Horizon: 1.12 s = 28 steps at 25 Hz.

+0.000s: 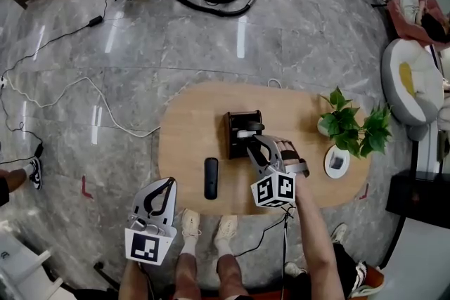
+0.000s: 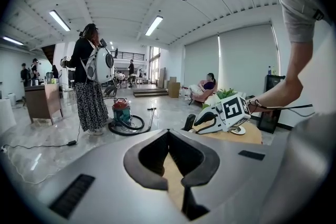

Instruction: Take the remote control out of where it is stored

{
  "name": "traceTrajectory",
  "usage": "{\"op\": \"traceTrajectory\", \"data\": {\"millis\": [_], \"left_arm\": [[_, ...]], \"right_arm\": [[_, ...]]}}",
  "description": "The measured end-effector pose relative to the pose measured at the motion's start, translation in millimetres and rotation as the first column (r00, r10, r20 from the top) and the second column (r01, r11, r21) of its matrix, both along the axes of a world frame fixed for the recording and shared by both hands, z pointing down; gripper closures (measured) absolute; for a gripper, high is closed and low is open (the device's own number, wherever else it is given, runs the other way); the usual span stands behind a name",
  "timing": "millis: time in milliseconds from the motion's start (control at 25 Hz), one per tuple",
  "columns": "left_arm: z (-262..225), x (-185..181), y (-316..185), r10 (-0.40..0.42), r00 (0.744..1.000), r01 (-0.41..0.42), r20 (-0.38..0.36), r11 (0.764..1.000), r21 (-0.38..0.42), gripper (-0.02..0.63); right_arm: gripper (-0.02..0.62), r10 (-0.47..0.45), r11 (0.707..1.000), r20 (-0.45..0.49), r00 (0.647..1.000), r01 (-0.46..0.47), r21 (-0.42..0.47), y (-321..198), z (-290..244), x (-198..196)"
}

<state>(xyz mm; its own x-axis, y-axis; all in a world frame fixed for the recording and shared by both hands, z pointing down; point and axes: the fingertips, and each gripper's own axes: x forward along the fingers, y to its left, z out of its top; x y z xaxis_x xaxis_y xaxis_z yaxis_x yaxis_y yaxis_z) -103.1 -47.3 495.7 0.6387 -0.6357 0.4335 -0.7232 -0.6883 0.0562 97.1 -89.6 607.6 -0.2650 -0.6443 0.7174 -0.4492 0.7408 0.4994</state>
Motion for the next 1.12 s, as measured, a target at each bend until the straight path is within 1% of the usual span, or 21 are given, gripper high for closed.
{"op": "traceTrajectory", "data": {"millis": [280, 640, 960, 1120], "left_arm": [[0.2, -10.8, -3.0, -0.019, 1.0, 0.019, 0.0, 1.0, -0.002, 0.601], [0.7, -19.8, -6.1, -0.031, 1.0, 0.031, 0.0, 0.999, 0.011, 0.601], [1.4, -25.1, -5.8, -0.038, 0.999, 0.038, 0.008, 0.999, 0.005, 0.601], [1.1, -23.9, -5.0, -0.041, 0.999, 0.041, 0.006, 0.999, -0.001, 0.601]], "right_arm": [[0.457, -0.02, 0.998, -0.055, 0.998, 0.016, -0.063, -12.7, 15.6, 1.5], [0.456, -0.048, 0.995, -0.089, 0.995, 0.04, -0.093, -18.6, 27.2, 1.0], [0.456, -0.05, 0.99, -0.064, 0.997, 0.041, -0.132, -20.6, 31.4, -2.9], [0.456, -0.055, 0.99, -0.067, 0.996, 0.046, -0.136, -21.0, 31.1, -2.6]]}}
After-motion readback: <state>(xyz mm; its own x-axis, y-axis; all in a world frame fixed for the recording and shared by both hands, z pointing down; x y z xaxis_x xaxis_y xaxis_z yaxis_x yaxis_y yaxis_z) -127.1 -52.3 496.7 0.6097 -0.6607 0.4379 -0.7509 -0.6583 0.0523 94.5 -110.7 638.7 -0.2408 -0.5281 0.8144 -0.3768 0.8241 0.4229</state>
